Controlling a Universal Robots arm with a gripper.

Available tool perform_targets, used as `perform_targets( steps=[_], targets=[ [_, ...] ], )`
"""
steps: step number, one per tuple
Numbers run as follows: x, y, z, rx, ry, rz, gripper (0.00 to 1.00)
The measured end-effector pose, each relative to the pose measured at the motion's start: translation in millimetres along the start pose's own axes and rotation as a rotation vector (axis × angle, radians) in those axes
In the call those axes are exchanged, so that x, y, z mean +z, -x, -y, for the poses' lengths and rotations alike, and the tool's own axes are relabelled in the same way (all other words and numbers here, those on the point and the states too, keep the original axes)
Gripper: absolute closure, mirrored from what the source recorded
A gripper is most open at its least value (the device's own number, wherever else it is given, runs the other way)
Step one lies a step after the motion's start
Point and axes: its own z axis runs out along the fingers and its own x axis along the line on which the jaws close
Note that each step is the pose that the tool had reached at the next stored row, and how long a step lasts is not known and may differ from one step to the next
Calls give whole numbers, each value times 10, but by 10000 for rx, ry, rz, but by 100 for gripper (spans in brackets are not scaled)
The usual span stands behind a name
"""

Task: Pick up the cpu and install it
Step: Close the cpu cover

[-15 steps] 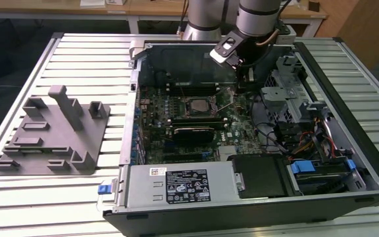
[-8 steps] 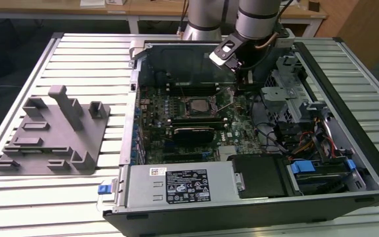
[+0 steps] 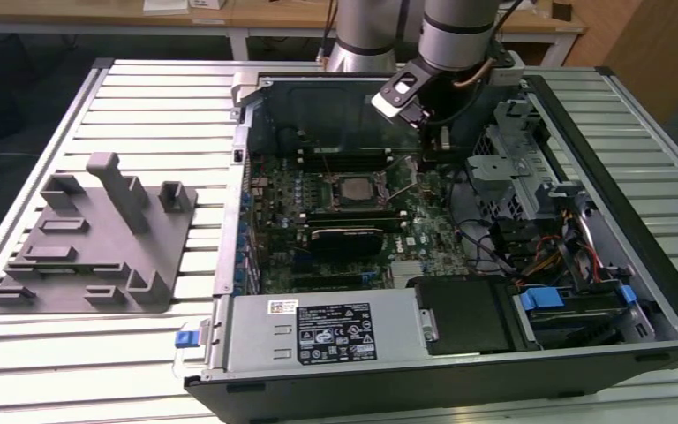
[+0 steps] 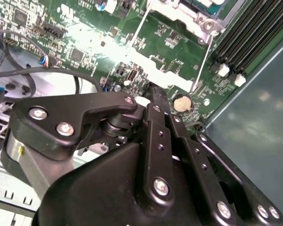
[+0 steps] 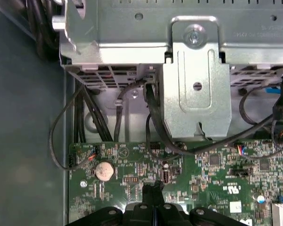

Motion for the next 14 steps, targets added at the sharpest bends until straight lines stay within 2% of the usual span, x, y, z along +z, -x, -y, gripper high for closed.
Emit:
perform_targets(
  steps=[14],
  targets=[
    [-20,11,355,27,0,-12,89]
  ],
)
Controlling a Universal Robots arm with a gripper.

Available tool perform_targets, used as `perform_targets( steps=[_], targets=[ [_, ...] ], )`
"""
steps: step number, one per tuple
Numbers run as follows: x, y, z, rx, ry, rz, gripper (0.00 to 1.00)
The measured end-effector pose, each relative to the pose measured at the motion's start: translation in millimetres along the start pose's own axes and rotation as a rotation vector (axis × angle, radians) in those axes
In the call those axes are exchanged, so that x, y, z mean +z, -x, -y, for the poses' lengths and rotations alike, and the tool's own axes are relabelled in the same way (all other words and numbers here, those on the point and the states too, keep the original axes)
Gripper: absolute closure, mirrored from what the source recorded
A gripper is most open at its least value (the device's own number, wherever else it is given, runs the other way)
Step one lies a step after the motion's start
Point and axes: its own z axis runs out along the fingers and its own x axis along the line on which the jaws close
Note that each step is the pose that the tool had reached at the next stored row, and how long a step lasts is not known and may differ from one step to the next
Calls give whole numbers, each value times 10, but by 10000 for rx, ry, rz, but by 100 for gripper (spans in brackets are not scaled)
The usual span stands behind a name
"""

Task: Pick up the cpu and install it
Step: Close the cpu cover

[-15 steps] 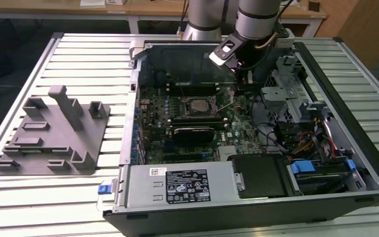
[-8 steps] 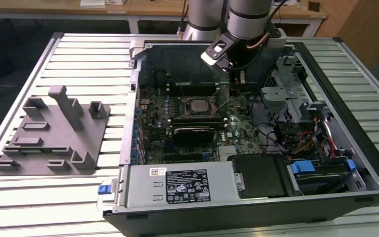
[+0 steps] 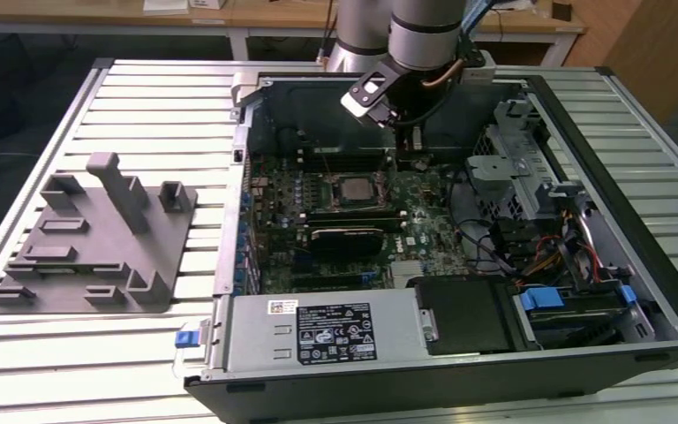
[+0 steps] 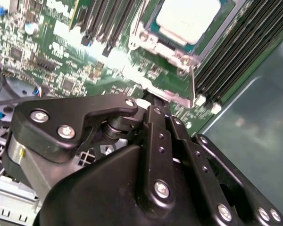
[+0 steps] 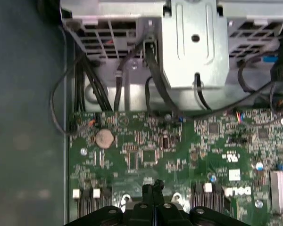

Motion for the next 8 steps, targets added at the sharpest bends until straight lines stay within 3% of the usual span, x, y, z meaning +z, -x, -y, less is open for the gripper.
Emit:
perform_targets(
  steps=[8],
  targets=[
    [-6,4,124,19,-1,1,89]
  ],
)
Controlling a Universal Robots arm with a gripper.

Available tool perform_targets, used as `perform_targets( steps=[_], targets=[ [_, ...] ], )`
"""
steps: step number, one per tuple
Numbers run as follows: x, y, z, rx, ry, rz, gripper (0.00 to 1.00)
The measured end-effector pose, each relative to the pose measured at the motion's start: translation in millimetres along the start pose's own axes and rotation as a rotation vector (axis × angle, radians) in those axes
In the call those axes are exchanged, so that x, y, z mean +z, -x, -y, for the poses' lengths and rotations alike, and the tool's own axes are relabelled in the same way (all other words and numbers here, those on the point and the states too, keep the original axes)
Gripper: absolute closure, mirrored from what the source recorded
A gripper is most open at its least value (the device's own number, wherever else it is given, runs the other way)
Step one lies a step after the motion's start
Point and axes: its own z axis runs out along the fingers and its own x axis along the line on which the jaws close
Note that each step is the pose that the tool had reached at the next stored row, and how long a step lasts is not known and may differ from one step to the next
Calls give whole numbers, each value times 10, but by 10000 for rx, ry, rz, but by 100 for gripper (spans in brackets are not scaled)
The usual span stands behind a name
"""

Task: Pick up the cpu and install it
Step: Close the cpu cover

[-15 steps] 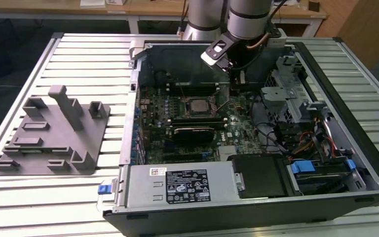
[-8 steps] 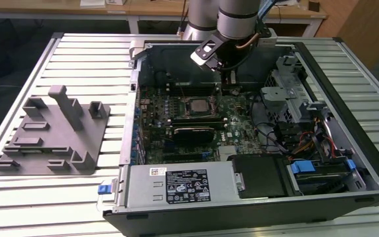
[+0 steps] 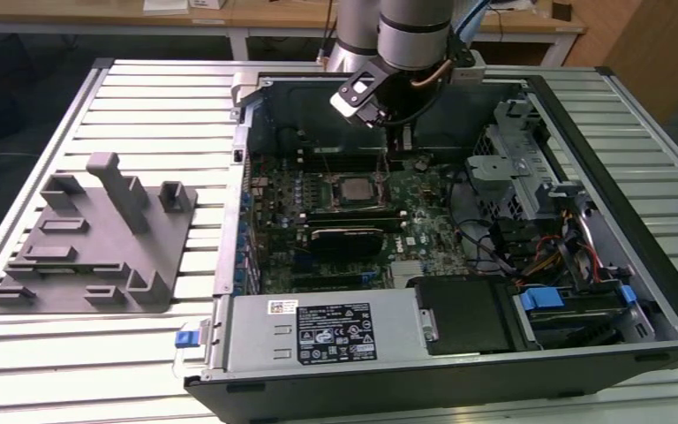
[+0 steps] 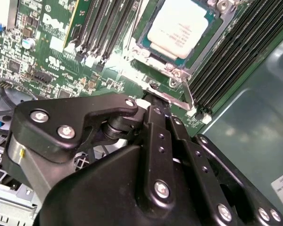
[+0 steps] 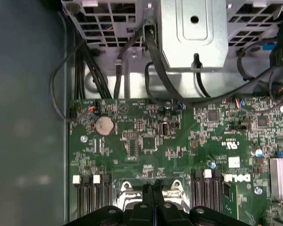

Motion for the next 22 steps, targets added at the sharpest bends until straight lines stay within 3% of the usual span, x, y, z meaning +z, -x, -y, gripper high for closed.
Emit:
perform_targets(
  steps=[8,13,15,16,20,22],
  targets=[
    [-3,3,75,19,0,1,89],
    [-2,3,75,19,-11,0,89],
    [0,3,75,16,-161,16,89],
    [2,2,73,10,-306,42,89],
    [8,2,68,-4,-734,124,89],
    [7,2,68,-4,-742,127,89]
  ],
)
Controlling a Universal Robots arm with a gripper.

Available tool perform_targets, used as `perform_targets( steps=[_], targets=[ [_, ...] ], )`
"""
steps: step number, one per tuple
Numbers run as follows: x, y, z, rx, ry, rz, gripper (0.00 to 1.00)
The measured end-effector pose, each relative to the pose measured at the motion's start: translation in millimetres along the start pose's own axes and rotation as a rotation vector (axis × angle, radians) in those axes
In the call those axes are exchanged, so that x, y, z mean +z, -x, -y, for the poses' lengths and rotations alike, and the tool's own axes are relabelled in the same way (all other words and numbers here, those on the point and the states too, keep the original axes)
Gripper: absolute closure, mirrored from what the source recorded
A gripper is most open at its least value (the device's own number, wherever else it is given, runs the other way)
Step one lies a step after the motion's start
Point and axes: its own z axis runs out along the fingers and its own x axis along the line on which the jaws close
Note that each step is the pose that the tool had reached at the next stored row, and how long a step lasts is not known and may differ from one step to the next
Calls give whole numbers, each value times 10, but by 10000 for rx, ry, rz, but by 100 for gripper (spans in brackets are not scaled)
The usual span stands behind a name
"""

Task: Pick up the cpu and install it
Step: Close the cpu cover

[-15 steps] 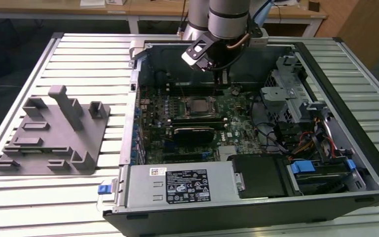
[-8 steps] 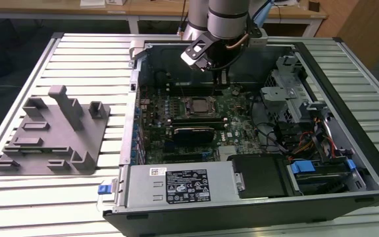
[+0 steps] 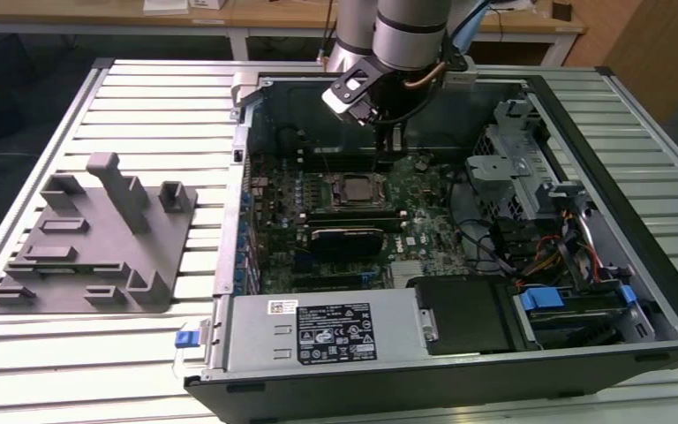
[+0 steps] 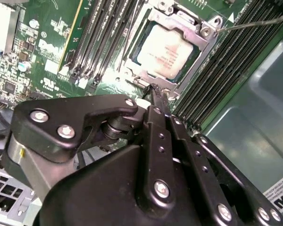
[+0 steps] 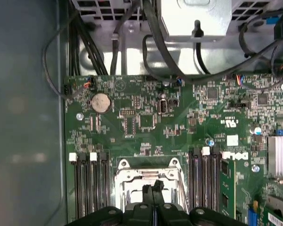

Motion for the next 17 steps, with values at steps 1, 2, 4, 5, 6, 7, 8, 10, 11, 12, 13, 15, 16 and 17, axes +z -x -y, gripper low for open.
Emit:
perform_targets(
  steps=[1,2,4,5,6,7,8,10,11,12,13,15,16,17],
  targets=[
    [0,0,0,0,-2,0,89],
    [0,0,0,-1,-4,0,89],
    [2,0,0,-1,-4,-2,89],
    [5,3,1,-1,-3,-5,89],
    [7,8,2,-1,-5,-2,89],
    [10,16,6,-1,-5,-2,89],
    [13,26,10,-1,-4,-2,89],
    [20,47,25,-2,-5,-2,89],
    [24,59,35,-2,-4,-2,89],
    [28,70,46,-3,-4,-3,89],
    [32,79,59,-3,-4,-2,89],
    [40,93,91,-5,-5,-1,89],
    [45,98,108,-8,-4,-2,89],
    [49,103,125,-14,-4,-2,89]
  ],
)
